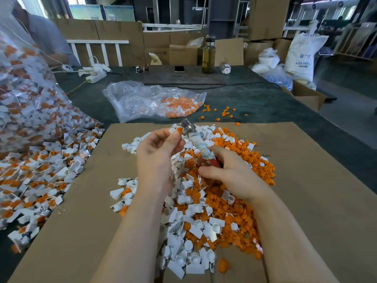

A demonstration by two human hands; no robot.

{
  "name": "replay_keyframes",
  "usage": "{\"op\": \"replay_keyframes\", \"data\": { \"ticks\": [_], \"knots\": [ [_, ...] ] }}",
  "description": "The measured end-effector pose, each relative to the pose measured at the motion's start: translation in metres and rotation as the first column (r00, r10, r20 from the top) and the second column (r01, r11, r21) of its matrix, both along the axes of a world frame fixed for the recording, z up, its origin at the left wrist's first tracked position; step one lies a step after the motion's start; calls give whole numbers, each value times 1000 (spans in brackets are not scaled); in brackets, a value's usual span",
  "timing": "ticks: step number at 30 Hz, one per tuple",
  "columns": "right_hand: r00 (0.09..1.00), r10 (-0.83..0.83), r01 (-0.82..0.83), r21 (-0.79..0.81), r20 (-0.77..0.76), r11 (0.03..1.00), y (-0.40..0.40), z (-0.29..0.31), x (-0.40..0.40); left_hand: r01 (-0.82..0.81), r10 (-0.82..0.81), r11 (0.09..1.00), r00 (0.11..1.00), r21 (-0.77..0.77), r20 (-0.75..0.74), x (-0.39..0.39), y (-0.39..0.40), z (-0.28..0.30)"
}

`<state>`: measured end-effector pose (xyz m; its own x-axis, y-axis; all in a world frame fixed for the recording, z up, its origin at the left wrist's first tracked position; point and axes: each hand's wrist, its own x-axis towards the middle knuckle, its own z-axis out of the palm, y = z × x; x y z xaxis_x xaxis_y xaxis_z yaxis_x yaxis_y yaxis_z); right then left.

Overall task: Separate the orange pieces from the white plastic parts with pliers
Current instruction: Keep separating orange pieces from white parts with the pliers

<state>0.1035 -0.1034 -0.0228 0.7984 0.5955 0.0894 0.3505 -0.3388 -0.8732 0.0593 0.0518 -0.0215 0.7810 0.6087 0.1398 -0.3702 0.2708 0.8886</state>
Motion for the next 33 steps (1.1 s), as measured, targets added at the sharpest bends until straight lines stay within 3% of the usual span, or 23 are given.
{"op": "replay_keyframes", "data": {
  "ticks": [5, 12, 24, 27, 29, 33],
  "knots": [
    [999, 36, -38, -54, -26, 998, 1, 0, -1, -1, 1, 1000, 1000, 13, 11, -2, 4, 1],
    [993, 33, -24, -79, 116, 997, 4, -5, -1, 11, -11, 1000, 1000, 16, 7, -3, 5, 3],
    [979, -9, 32, -109, 206, 993, 12, -11, -3, 35, -39, 997, 997, -67, -60, -4, 7, 3],
    [970, -57, 83, -100, 236, 992, 14, -14, -3, 22, -38, 985, 995, -173, -92, -7, 16, 5],
    [960, -117, 145, -95, 253, 985, 13, -15, 0, -72, 36, 950, 992, -303, -124, -11, 28, 6],
    [928, -277, 297, -45, 251, 954, 10, -16, 7, -320, 258, 714, 947, -622, -192, -23, 65, 2]
  ]
}}
